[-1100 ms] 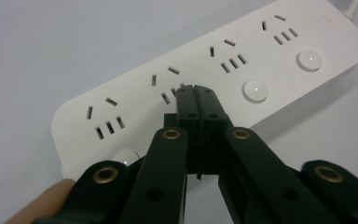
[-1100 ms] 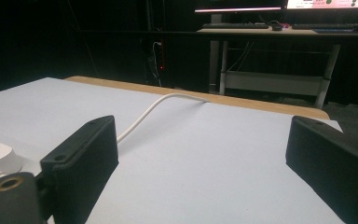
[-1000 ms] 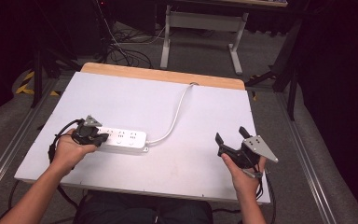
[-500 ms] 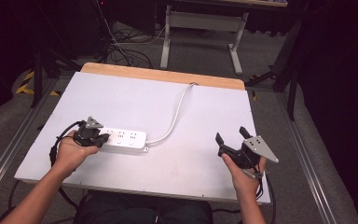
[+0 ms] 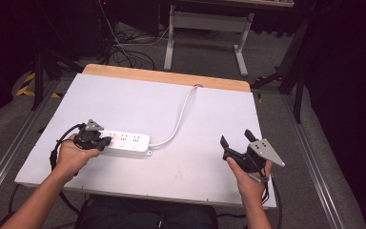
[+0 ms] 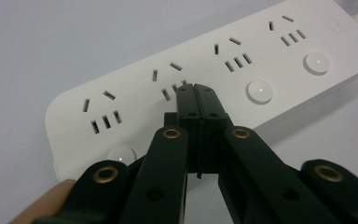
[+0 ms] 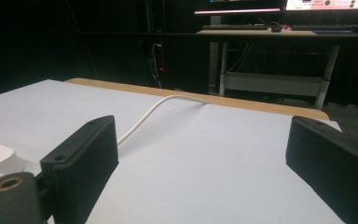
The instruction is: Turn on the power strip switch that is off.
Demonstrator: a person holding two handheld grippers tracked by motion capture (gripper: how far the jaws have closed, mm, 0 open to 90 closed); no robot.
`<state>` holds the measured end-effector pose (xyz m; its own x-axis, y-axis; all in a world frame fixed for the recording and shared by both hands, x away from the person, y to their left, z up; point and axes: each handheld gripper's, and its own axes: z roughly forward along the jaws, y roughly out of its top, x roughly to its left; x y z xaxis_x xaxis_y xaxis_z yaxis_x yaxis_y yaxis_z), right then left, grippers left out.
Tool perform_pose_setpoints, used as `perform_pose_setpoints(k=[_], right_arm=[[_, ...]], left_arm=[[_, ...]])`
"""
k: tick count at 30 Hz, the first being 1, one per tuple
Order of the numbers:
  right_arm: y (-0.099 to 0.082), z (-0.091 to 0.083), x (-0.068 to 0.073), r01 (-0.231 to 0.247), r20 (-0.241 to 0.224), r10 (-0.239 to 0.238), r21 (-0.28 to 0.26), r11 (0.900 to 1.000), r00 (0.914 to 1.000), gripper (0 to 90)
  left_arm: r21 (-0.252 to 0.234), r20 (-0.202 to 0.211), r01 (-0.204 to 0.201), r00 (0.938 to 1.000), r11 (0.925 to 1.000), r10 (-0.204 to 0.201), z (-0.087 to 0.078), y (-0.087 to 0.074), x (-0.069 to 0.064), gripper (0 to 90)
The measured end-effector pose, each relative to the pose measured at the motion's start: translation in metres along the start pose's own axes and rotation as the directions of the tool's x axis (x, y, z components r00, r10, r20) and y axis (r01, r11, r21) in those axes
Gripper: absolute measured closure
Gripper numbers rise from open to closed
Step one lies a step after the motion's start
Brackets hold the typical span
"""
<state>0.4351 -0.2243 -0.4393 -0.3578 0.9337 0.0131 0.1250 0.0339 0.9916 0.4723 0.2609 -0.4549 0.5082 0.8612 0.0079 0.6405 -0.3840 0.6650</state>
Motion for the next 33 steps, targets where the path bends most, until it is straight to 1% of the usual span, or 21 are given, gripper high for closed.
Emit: perform_pose_setpoints(k=[3, 4, 5, 10, 16, 17, 19, 24, 25, 27, 30, 33], right_arm=[[0.0000, 0.0000, 0.0001, -0.001, 0.000, 0.001, 0.000, 1.0000, 1.0000, 9.8], [0.0001, 0.0000, 0.0002, 0.000, 0.001, 0.000, 0.000, 1.0000, 1.0000, 9.7], [0.0001, 0.0000, 0.0002, 0.000, 0.001, 0.000, 0.000, 1.0000, 1.0000, 9.8], [0.0002, 0.0002, 0.0001, 0.000, 0.000, 0.000, 0.000, 1.0000, 1.0000, 9.8], [0.0003, 0.0002, 0.0000, 0.002, 0.000, -0.002, -0.003, 1.0000, 1.0000, 9.8], [0.0004, 0.0002, 0.0000, 0.002, 0.000, -0.002, -0.003, 1.0000, 1.0000, 9.8], [0.0004, 0.0002, 0.0000, 0.002, 0.000, -0.002, -0.003, 1.0000, 1.0000, 9.7], [0.0004, 0.0002, 0.0001, 0.003, 0.000, -0.003, -0.003, 1.0000, 1.0000, 9.7], [0.0004, 0.0002, 0.0001, 0.003, 0.000, -0.003, -0.003, 1.0000, 1.0000, 9.7], [0.0006, 0.0000, 0.0003, 0.002, -0.001, -0.002, -0.004, 1.0000, 1.0000, 9.8], [0.0006, -0.0001, 0.0002, 0.002, -0.001, -0.002, -0.004, 1.0000, 1.0000, 9.7], [0.0007, -0.0003, 0.0000, 0.002, 0.002, -0.002, -0.007, 1.0000, 1.0000, 9.8]], left_arm=[[-0.001, 0.000, 0.001, 1.0000, 1.0000, -0.001, 0.0001, -0.0002, 0.0000, 90.0], [0.001, 0.005, 0.001, 1.0000, 1.0000, -0.001, 0.0000, -0.0002, 0.0008, 90.0], [0.000, 0.018, 0.015, 0.9997, 0.9999, -0.015, 0.0002, -0.0005, 0.0010, 90.0], [0.001, 0.029, 0.028, 0.9992, 0.9996, -0.028, 0.0000, -0.0011, 0.0034, 90.0], [-0.001, 0.032, 0.029, 0.9991, 0.9996, -0.029, 0.0000, -0.0012, 0.0047, 90.0], [0.000, 0.038, 0.037, 0.9986, 0.9993, -0.037, 0.0001, -0.0014, 0.0054, 90.0], [0.000, 0.042, 0.038, 0.9984, 0.9993, -0.038, 0.0001, -0.0014, 0.0058, 90.0], [-0.001, 0.041, 0.035, 0.9985, 0.9994, -0.035, 0.0001, -0.0015, 0.0059, 90.0], [-0.001, 0.047, 0.042, 0.9980, 0.9991, -0.042, 0.0001, -0.0017, 0.0061, 90.0], [-0.001, 0.045, 0.039, 0.9982, 0.9992, -0.039, 0.0003, -0.0016, 0.0059, 90.0], [0.002, 0.048, 0.049, 0.9977, 0.9988, -0.049, 0.0004, -0.0018, 0.0057, 90.0], [0.002, 0.042, 0.043, 0.9982, 0.9991, -0.043, 0.0010, -0.0024, 0.0057, 90.0]])
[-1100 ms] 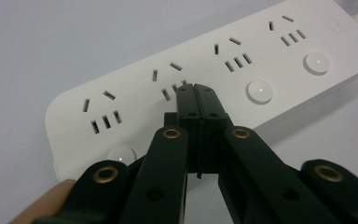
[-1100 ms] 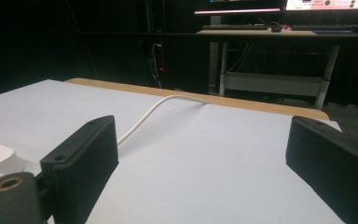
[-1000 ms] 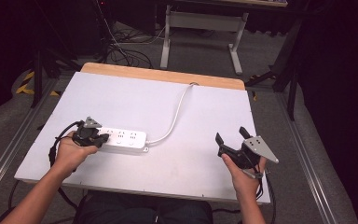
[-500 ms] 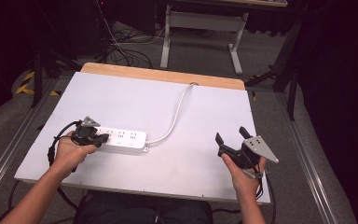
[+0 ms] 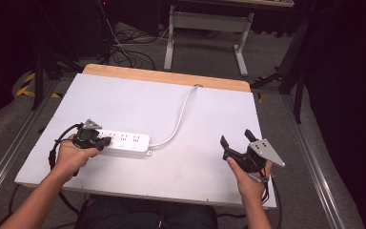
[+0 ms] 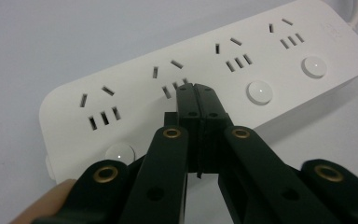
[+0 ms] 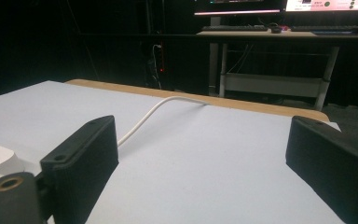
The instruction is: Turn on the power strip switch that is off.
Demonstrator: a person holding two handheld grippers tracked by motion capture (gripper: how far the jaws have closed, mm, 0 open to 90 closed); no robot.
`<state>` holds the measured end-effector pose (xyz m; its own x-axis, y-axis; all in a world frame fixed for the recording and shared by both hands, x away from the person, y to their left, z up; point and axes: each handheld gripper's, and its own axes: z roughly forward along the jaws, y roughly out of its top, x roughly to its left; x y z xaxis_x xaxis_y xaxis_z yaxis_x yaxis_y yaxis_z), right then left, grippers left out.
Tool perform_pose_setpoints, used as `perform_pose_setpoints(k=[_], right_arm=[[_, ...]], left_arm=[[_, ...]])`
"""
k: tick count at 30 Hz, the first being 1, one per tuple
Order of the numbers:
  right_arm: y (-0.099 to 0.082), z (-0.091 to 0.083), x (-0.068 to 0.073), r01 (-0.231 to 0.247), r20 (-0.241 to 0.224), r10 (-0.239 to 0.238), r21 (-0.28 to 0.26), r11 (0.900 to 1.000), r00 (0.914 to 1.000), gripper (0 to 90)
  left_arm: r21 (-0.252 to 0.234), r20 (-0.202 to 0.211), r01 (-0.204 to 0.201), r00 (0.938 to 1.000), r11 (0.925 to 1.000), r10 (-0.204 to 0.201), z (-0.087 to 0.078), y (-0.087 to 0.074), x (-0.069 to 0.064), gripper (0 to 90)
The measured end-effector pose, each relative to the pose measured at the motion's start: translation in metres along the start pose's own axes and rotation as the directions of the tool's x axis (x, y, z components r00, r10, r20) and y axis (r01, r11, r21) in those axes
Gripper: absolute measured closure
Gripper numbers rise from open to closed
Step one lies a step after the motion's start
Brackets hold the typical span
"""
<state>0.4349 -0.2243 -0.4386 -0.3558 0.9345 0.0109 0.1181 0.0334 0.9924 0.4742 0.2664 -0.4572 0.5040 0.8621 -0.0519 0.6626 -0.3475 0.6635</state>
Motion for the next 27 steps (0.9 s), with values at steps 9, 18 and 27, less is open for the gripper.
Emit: perform_pose_setpoints(k=[9, 18, 27], right_arm=[[0.0002, -0.0004, 0.0003, 0.002, -0.001, -0.002, -0.001, 1.0000, 1.0000, 9.7], [0.0000, -0.0002, 0.0002, 0.003, 0.002, -0.003, 0.000, 1.0000, 1.0000, 9.8], [-0.0003, 0.0000, 0.0001, 0.002, 0.002, -0.002, 0.002, 1.0000, 1.0000, 9.7]], left_arm=[[0.002, -0.007, 0.000, 1.0000, 1.0000, 0.000, -0.0001, 0.0003, -0.0009, 90.0], [0.002, -0.027, -0.018, 0.9995, 0.9998, 0.018, -0.0001, 0.0007, -0.0039, 90.0], [-0.001, -0.026, -0.017, 0.9995, 0.9998, 0.017, -0.0001, 0.0004, -0.0038, 90.0]])
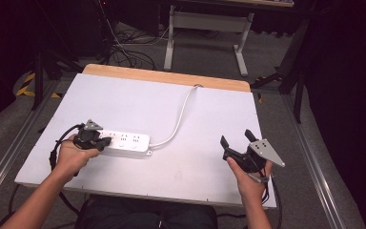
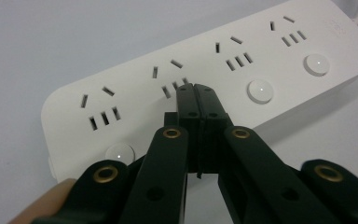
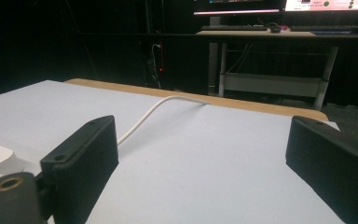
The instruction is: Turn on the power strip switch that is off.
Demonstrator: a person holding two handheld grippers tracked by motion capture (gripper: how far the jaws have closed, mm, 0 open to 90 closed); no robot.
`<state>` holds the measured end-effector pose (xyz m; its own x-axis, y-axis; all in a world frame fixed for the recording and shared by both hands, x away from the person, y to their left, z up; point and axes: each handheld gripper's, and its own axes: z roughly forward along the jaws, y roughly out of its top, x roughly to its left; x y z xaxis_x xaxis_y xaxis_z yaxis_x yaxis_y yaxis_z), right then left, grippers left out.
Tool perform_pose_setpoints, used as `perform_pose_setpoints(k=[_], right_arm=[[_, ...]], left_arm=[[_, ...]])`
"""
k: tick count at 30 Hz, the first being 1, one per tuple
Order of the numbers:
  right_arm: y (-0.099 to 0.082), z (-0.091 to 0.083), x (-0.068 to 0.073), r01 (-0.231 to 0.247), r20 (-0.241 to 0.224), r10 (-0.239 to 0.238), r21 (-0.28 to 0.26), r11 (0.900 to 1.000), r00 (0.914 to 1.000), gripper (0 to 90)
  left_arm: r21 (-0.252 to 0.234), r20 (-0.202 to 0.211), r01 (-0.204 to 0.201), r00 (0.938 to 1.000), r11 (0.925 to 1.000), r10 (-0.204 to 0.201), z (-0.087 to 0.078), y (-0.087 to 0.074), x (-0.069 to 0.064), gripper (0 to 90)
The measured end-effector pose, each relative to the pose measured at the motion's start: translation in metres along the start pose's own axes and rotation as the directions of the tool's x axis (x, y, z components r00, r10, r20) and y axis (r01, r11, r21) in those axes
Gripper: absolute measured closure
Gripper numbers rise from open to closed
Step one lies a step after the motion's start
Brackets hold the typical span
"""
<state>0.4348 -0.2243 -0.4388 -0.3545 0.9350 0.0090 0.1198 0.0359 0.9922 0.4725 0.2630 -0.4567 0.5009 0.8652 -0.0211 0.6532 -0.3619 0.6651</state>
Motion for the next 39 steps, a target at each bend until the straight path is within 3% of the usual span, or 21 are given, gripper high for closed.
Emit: perform_pose_setpoints(k=[39], right_arm=[[0.0009, -0.0017, 0.0012, -0.003, 0.003, 0.003, -0.003, 1.0000, 1.0000, 9.8]], left_arm=[[-0.009, -0.012, -0.005, 0.9999, 0.9999, 0.005, 0.0001, -0.0015, -0.0025, 90.0]])
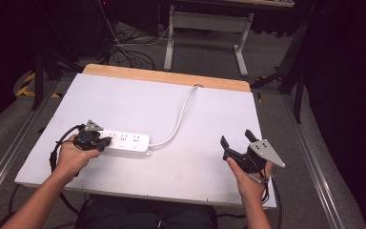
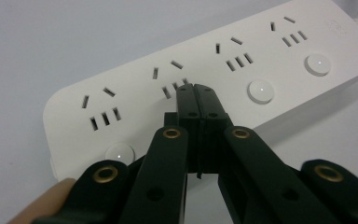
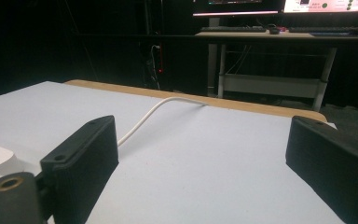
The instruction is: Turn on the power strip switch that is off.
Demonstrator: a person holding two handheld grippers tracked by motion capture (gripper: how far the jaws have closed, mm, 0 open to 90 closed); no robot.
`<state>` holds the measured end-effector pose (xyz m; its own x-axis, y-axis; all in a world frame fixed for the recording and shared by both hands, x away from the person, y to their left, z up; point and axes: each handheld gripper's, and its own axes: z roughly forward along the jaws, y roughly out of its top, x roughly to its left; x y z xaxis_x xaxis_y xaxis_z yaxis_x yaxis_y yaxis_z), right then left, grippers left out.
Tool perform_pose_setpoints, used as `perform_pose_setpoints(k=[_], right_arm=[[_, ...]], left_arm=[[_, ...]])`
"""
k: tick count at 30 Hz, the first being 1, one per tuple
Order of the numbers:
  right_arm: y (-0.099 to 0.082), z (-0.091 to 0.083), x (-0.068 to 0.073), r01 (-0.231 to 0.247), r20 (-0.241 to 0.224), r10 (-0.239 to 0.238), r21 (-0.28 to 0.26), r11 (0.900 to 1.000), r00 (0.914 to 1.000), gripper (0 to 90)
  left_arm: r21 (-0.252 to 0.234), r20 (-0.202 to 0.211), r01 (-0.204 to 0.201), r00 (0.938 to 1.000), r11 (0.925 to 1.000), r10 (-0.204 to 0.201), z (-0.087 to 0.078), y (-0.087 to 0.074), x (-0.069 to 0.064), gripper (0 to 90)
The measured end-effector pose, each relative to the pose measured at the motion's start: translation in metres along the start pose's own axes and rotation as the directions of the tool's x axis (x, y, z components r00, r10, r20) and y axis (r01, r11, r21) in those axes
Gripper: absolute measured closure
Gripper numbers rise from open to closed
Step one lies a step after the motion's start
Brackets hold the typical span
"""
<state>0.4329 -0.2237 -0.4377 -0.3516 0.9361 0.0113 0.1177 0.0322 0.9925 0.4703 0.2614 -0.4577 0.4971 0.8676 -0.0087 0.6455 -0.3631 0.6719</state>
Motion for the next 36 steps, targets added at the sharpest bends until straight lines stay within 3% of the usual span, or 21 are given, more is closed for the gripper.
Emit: perform_pose_setpoints(k=[17, 23, 27, 28, 29, 36], right_arm=[[0.000, 0.000, -0.001, 0.003, 0.002, -0.003, -0.002, 1.0000, 1.0000, 9.8], [0.000, -0.001, -0.001, 0.002, 0.003, -0.002, -0.007, 1.0000, 1.0000, 9.8], [0.000, 0.000, -0.001, 0.004, 0.004, -0.004, -0.006, 1.0000, 1.0000, 9.8], [0.000, 0.000, -0.001, 0.003, 0.004, -0.003, -0.006, 1.0000, 1.0000, 9.8], [0.000, -0.001, -0.001, 0.000, 0.004, 0.000, -0.004, 1.0000, 1.0000, 9.8], [0.000, -0.001, -0.001, 0.000, 0.005, 0.000, -0.004, 1.0000, 1.0000, 9.8]], left_arm=[[-0.038, -0.017, 0.018, 0.9997, 0.9991, -0.019, -0.001, 0.001, -0.002, 90.0], [-0.109, -0.046, 0.001, 0.9989, 0.9941, -0.006, -0.009, 0.003, -0.003, 90.0], [-0.163, -0.062, 0.007, 0.9979, 0.9865, -0.017, -0.013, 0.003, -0.001, 90.0], [-0.199, -0.085, -0.006, 0.9964, 0.9800, -0.011, -0.015, 0.003, -0.001, 90.0], [-0.199, -0.085, -0.006, 0.9964, 0.9800, -0.011, -0.015, 0.003, -0.001, 90.0], [-0.290, -0.157, -0.010, 0.9869, 0.9571, -0.037, -0.019, 0.002, 0.000, 90.0]])
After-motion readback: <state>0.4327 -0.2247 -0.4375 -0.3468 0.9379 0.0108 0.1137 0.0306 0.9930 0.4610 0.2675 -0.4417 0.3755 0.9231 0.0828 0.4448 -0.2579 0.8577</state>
